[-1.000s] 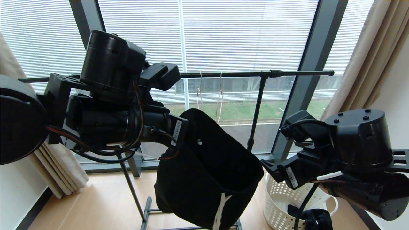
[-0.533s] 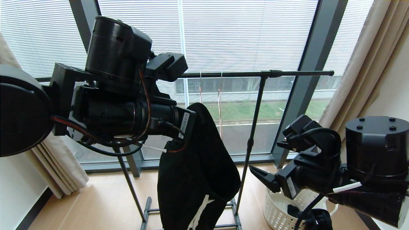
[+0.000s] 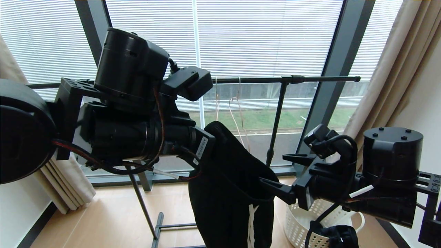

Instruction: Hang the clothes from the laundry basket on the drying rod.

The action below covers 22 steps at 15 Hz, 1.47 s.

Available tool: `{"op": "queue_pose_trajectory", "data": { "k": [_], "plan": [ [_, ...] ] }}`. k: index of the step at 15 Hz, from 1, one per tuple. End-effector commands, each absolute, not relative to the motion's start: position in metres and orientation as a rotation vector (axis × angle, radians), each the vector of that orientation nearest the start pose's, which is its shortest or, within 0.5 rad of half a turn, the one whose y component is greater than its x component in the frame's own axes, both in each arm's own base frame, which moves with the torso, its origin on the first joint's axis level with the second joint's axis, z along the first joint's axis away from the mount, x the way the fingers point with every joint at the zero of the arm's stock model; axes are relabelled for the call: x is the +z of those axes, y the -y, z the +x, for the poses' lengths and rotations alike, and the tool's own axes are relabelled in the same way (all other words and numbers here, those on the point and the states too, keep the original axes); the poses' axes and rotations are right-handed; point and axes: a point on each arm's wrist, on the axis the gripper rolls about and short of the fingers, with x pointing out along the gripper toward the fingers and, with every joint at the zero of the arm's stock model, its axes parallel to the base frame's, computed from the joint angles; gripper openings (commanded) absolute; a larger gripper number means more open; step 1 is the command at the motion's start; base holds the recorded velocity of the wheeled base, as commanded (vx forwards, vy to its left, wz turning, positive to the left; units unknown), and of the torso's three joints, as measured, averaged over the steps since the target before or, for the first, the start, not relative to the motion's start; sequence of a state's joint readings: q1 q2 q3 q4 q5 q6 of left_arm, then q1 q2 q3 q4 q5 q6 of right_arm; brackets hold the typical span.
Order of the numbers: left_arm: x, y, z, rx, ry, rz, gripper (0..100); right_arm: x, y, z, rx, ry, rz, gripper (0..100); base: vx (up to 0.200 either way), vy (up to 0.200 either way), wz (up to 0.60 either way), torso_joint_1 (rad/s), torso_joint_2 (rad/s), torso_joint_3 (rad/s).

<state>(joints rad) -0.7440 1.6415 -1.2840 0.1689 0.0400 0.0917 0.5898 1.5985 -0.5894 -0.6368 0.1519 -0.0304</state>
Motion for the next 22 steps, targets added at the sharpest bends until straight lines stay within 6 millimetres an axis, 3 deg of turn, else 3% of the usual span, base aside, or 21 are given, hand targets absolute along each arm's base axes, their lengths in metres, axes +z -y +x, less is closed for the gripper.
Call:
{"op": "queue_pose_trajectory", "data": {
  "k": [1,6,11,13,17,22],
  "plan": [
    [0.257,0.202,0.216,-0.727,-0.462,0.304,0,0.155,-0.139,0.221,0.749,-0.351,-0.091,100,0.0,0.0,0.0,0.0,0.0,0.0],
    [0.26,0.197,0.21,-0.774,-0.416,0.394,0,0.159,-0.14,0.222,0.79,-0.269,-0.133,100,0.0,0.0,0.0,0.0,0.0,0.0],
    [0.258,0.196,0.208,-0.778,-0.417,0.416,0,0.171,-0.144,0.22,1.007,-0.169,-0.195,100,0.0,0.0,0.0,0.0,0.0,0.0],
    [0.258,0.196,0.208,-0.783,-0.41,0.434,0,0.174,-0.148,0.224,1.013,-0.158,-0.195,100,0.0,0.0,0.0,0.0,0.0,0.0],
    [0.257,0.196,0.208,-0.786,-0.409,0.445,0,0.174,-0.173,0.255,1.03,-0.141,-0.208,100,0.0,0.0,0.0,0.0,0.0,0.0],
    [0.257,0.195,0.208,-0.788,-0.407,0.446,0,0.165,-0.193,0.268,1.067,-0.169,-0.24,100,0.0,0.0,0.0,0.0,0.0,0.0]
  ]
}}
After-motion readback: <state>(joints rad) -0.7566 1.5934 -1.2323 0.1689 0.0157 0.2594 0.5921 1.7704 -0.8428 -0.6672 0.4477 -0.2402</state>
